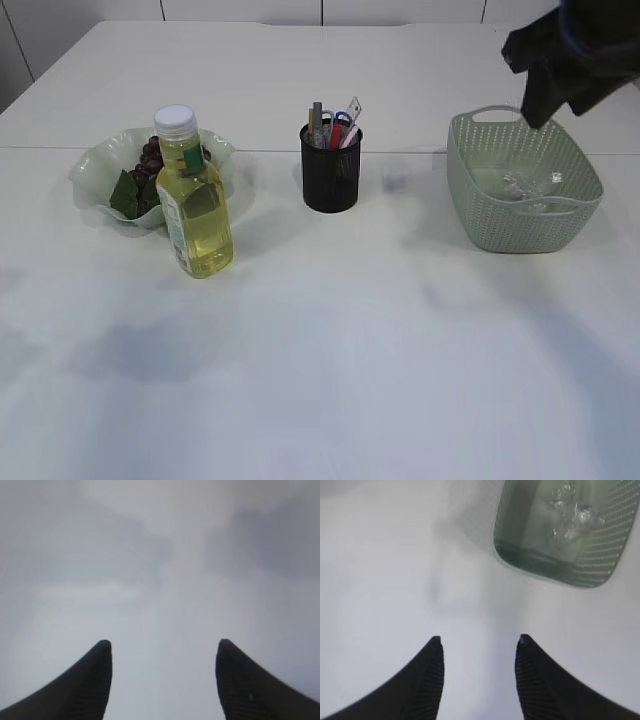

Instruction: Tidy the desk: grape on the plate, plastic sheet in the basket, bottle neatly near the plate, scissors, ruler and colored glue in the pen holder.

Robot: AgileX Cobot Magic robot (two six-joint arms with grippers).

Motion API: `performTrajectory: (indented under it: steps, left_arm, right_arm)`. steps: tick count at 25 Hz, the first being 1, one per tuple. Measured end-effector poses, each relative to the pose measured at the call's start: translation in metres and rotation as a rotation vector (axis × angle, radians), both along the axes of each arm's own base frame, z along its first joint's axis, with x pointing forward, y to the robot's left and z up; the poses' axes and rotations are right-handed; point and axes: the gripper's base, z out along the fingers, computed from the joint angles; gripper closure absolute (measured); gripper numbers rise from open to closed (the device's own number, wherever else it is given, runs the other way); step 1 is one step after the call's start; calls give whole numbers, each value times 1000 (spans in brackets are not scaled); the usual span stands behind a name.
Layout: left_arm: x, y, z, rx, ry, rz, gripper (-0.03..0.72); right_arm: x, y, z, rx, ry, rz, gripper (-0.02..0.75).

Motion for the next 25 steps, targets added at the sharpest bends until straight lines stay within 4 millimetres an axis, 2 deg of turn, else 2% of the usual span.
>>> performTrajectory:
  steps: [5, 10, 12, 16, 21, 25]
  left_arm:
    - [-15, 8, 18, 72, -27, 19, 214]
    - [-33, 10, 38, 66, -70, 58, 228]
    - [-44, 11, 47, 65, -81, 71, 230]
    - [-70, 14, 68, 63, -141, 90, 232]
    - [-109, 21, 96, 89, -306, 99, 232]
    - [-141, 24, 111, 74, -421, 110, 235]
  right_arm:
    - [-40, -10, -1, -1, 26, 0, 361]
    - [-76, -19, -4, 11, 19, 0, 361]
    - [-93, -23, 1, 28, -14, -12, 361]
    - [-125, -31, 10, 58, -91, -25, 361]
    - [-170, -43, 16, 90, -171, -41, 361]
    - [-210, -53, 20, 114, -256, -39, 361]
